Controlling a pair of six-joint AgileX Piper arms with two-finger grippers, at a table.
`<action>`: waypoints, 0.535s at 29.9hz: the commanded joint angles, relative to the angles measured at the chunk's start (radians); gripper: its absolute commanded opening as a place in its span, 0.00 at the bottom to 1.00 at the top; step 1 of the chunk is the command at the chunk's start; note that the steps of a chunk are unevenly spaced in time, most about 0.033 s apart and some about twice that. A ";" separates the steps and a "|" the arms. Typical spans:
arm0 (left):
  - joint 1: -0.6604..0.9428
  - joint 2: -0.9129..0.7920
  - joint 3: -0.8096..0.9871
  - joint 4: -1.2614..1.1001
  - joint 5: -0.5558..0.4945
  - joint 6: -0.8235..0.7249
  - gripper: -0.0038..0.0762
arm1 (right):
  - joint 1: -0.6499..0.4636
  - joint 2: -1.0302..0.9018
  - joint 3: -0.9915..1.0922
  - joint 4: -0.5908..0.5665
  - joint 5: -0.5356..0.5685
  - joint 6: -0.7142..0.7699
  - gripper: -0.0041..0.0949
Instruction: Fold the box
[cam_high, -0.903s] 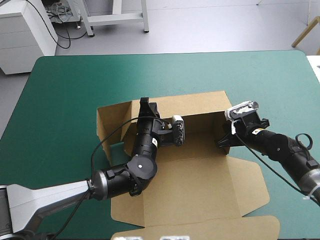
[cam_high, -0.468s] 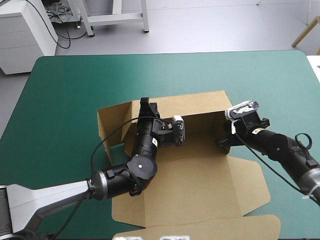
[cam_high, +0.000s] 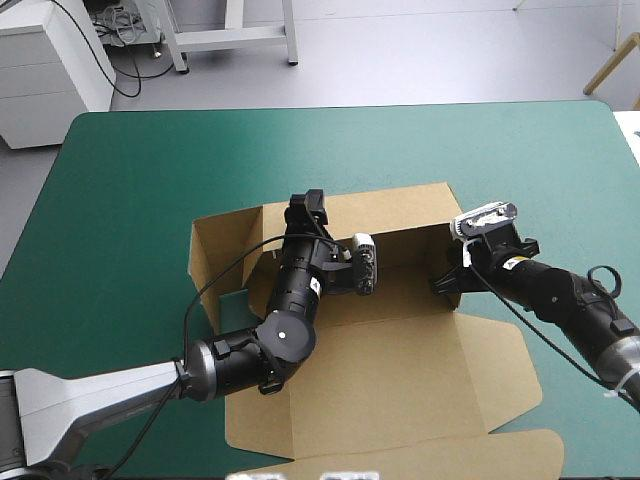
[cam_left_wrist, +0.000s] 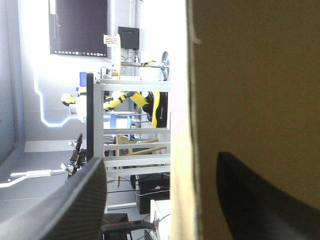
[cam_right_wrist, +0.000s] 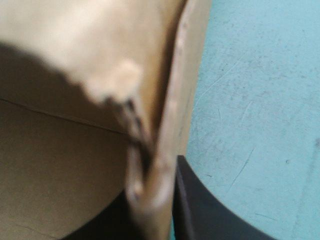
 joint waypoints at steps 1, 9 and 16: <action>-0.007 -0.038 -0.027 0.072 0.029 -0.026 0.69 | 0.005 -0.029 -0.033 -0.060 -0.003 0.084 0.04; -0.042 -0.038 -0.039 0.149 0.029 -0.059 0.69 | 0.005 -0.029 -0.100 -0.193 0.087 0.267 0.04; -0.131 -0.040 -0.040 0.149 0.116 -0.063 0.67 | 0.005 0.037 -0.200 -0.295 0.262 0.419 0.04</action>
